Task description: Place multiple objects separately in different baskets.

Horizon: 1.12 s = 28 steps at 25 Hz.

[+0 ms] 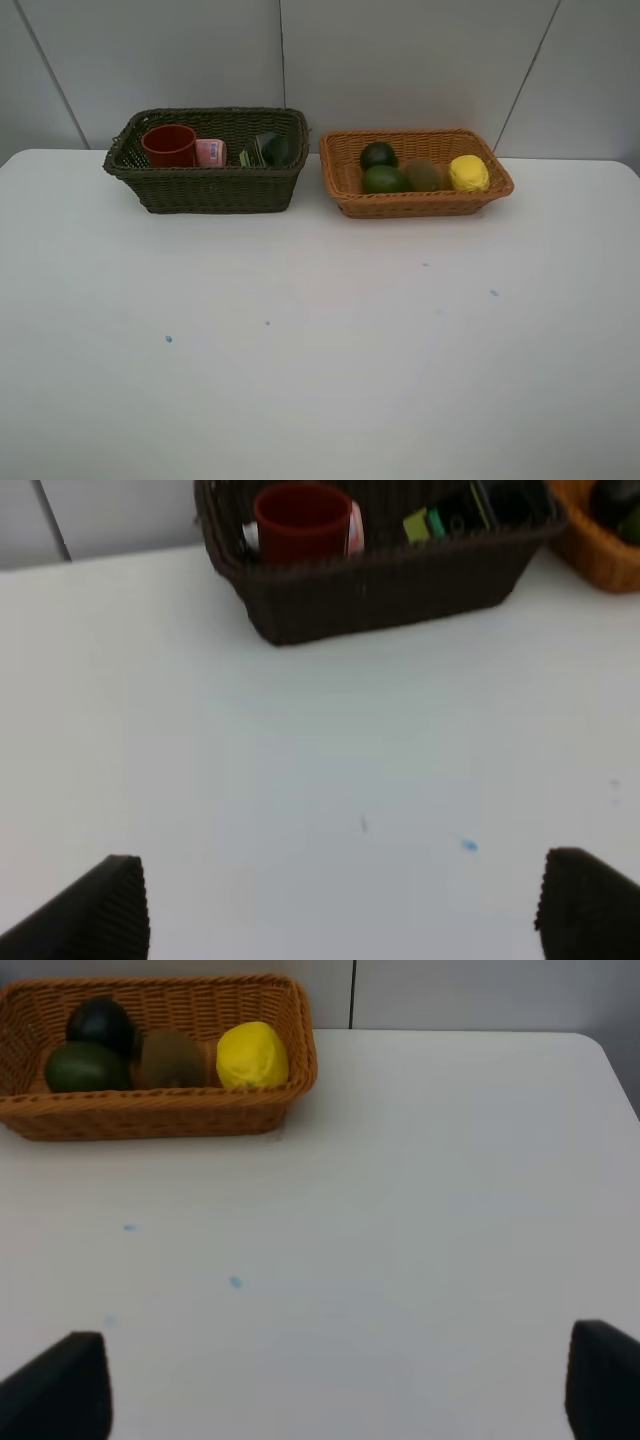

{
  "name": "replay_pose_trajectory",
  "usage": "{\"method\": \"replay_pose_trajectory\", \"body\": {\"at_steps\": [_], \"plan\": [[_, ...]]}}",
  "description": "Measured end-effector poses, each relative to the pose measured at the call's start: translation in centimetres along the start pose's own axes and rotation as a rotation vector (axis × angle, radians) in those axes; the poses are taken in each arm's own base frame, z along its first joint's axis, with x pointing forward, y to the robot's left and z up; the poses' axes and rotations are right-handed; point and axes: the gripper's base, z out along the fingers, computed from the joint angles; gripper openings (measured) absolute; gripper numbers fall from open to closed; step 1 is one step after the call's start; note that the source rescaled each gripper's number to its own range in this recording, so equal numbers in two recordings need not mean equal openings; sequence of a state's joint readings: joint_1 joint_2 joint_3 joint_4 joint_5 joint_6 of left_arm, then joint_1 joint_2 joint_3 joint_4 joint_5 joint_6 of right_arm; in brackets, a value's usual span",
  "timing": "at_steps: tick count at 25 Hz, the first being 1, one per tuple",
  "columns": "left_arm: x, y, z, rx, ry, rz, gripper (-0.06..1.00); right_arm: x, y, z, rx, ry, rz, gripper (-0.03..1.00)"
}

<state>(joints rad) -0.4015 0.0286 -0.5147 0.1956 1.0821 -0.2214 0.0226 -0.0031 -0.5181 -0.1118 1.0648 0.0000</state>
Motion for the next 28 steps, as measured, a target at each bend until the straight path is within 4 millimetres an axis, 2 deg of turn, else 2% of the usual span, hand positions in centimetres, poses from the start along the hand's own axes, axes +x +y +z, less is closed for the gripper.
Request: {"method": "replay_pose_trajectory", "body": {"at_steps": [13,22,28], "plan": [[0.26,-0.25,0.28,0.021,0.010,0.011,1.00,0.00,0.00,0.00,0.000,0.000,0.000,0.99],[0.61,-0.33,-0.43,-0.171,-0.035,-0.095,1.00,0.00,0.00,0.00,0.000,0.000,0.000,0.99],[0.67,-0.57,-0.48,-0.221,-0.032,-0.105,1.00,0.00,0.00,0.00,0.000,0.000,0.000,0.99]]}}
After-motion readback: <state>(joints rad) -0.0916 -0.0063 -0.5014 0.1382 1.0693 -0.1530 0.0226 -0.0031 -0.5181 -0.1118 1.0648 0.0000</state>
